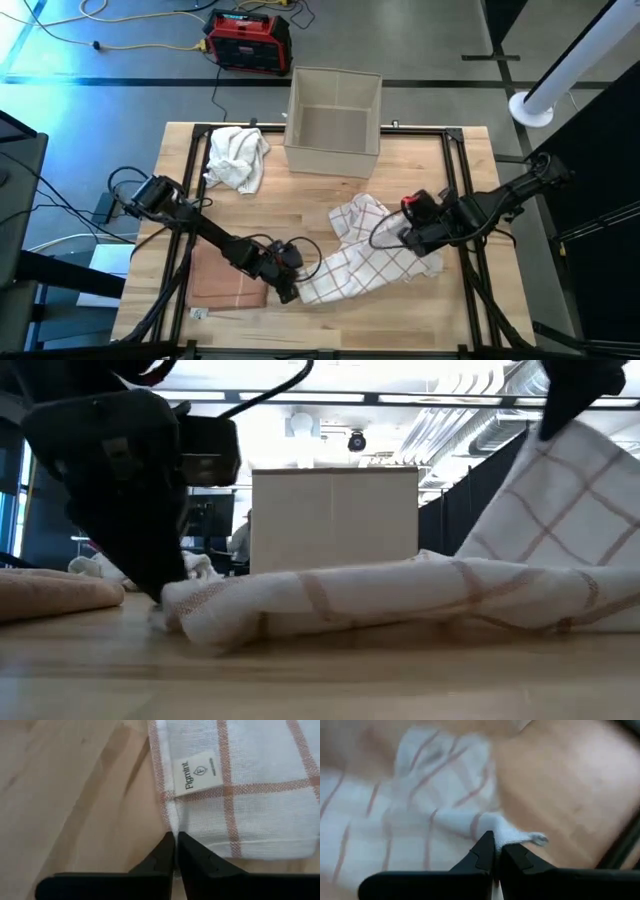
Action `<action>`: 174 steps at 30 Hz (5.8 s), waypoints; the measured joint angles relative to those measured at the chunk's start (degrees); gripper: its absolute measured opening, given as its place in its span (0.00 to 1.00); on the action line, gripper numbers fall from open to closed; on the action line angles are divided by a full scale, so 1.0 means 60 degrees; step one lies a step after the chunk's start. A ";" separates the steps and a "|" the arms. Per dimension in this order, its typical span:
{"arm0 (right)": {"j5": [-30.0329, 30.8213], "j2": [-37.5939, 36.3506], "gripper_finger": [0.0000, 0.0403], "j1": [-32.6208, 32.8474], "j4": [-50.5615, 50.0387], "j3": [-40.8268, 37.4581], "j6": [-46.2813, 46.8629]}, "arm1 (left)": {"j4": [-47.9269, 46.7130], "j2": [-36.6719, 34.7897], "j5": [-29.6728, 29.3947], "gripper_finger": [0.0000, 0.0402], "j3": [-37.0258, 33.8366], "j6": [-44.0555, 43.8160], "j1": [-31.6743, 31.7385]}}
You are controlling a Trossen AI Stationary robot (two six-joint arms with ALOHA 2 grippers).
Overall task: Fold towel
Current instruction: Fold the right white towel
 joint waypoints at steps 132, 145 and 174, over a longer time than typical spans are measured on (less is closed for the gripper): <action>0.0515 0.1571 0.00 0.5768 0.9946 0.8775 -1.4021 | 0.3099 -0.5526 -0.1736 0.00 0.6611 1.0206 -0.1738; 0.4570 0.1566 0.00 0.8215 1.2847 0.8775 -1.8505 | 0.2403 -0.4239 -0.2608 0.00 0.9230 1.0766 -0.1976; 1.0789 0.1083 0.00 0.7721 -0.1330 0.8749 -0.4673 | -0.2753 -0.3586 -0.3633 0.00 0.8118 0.9259 0.1792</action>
